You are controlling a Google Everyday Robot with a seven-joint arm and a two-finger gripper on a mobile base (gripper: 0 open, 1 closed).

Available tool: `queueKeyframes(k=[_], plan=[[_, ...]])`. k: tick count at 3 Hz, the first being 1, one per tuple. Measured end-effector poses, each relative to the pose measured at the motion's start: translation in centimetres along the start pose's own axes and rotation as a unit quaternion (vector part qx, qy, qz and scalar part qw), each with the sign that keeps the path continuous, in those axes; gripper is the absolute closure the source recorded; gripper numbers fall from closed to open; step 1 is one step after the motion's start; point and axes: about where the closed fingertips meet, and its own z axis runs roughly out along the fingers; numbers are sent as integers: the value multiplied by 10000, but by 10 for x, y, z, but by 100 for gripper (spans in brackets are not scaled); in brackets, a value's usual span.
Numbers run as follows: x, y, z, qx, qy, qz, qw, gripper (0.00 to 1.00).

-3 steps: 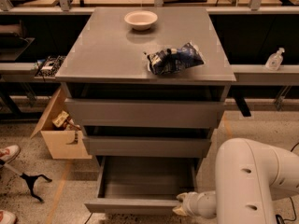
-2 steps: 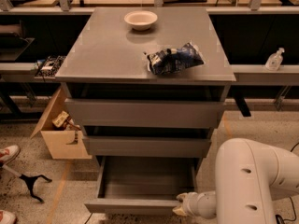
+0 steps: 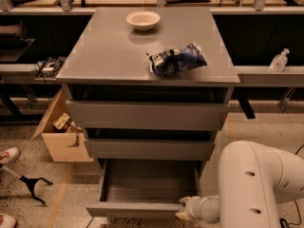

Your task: Open bottom drawer

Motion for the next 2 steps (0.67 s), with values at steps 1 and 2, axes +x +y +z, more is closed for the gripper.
queueKeyframes(k=[1,2], plan=[[0,0,0,0,0,0,10000,14],[-2,-1,-2,18,-25,-10,10000,0]])
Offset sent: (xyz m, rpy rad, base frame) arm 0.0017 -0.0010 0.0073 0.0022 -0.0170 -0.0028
